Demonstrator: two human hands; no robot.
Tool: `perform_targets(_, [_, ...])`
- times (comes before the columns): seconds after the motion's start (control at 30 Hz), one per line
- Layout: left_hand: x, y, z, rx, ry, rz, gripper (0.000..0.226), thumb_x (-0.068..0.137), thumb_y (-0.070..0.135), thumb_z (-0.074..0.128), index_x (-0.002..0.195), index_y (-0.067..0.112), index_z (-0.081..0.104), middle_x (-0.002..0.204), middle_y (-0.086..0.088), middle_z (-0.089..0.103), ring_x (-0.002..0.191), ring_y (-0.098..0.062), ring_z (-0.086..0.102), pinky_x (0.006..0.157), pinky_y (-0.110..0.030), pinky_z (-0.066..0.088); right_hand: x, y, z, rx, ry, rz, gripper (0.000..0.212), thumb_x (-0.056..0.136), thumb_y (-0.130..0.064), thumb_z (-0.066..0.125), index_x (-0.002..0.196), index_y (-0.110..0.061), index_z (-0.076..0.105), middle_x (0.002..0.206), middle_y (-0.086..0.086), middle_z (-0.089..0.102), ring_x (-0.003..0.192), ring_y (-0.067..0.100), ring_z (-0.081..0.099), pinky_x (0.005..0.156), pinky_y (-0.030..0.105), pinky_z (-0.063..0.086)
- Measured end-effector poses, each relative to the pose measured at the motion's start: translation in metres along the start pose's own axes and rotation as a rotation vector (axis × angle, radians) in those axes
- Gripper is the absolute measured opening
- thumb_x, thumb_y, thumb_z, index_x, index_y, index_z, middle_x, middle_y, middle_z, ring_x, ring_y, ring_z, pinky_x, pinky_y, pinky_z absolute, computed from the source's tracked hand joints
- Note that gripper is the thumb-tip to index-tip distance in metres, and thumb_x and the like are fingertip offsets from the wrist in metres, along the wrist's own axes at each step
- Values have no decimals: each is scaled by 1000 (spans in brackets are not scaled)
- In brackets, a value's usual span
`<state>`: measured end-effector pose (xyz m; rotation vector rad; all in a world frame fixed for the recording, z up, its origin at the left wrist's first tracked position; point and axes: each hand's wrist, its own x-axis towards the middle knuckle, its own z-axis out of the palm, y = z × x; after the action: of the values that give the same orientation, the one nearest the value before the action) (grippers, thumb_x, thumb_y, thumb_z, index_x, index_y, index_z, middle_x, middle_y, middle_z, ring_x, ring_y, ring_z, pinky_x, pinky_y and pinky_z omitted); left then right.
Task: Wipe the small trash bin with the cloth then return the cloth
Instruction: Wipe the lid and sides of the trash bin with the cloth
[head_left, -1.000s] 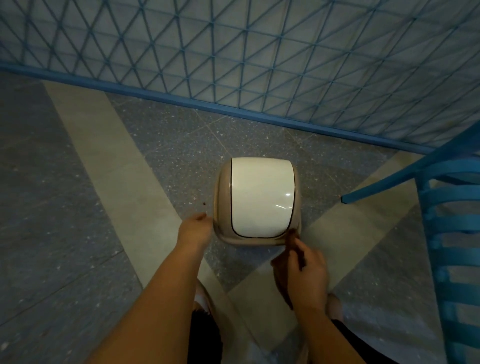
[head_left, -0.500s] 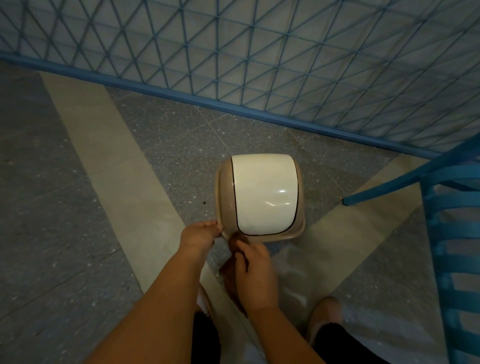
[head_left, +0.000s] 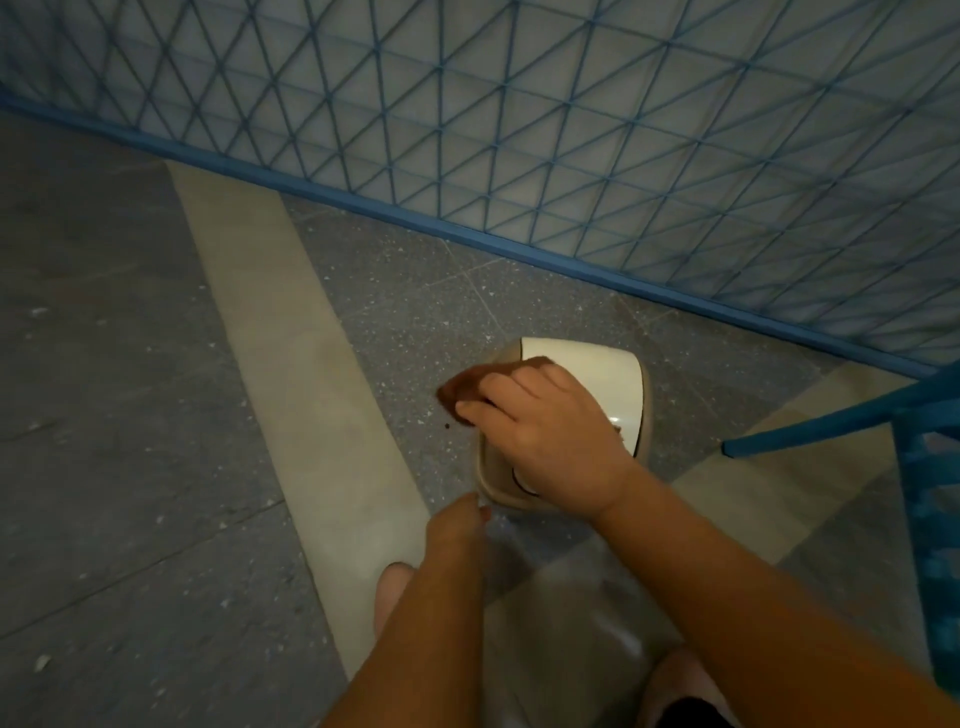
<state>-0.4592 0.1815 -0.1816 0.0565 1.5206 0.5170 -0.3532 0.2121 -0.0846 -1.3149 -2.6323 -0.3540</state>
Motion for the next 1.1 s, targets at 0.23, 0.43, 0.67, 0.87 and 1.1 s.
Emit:
perform_targets(0.23, [-2, -8, 9, -100, -114, -102, 35, 101, 25, 41, 133, 12, 49, 133, -7, 52, 126, -24, 47, 105, -35, 33, -1, 11, 36, -124, -519, -248, 24, 72, -28, 72, 96, -23, 74, 101, -1, 68, 96, 23, 61, 97, 44, 44])
perform_targets(0.43, [0, -11, 6, -200, -170, -147, 42, 103, 28, 33, 144, 17, 38, 149, -4, 40, 138, -24, 35, 112, -39, 24, -10, -3, 63, -65, -526, -354, 21, 64, -29, 79, 84, -29, 73, 95, -6, 68, 94, 18, 62, 91, 36, 49])
perform_targets(0.67, [9, -9, 12, -309, -66, -56, 36, 99, 12, 47, 133, 3, 49, 92, -10, 62, 80, -23, 60, 71, -33, 50, -1, 45, 60, 197, -231, 20, 33, 74, -10, 67, 104, -25, 71, 109, 2, 69, 109, 28, 60, 95, 45, 45])
perform_targets(0.87, [9, -12, 9, -296, -39, -33, 32, 95, 13, 55, 126, 2, 54, 106, -14, 62, 76, -20, 61, 66, -31, 54, -13, 82, 47, 428, -23, 684, 35, 86, 2, 55, 113, -15, 69, 113, 12, 67, 101, 31, 60, 91, 39, 49])
perform_targets(1.1, [13, -14, 8, -277, -10, 10, 17, 95, 10, 53, 111, 5, 57, 99, -14, 64, 82, -26, 63, 70, -36, 54, -95, 103, 14, 608, 365, 1369, 32, 97, -14, 45, 116, -32, 64, 120, -1, 63, 108, 16, 59, 99, 38, 48])
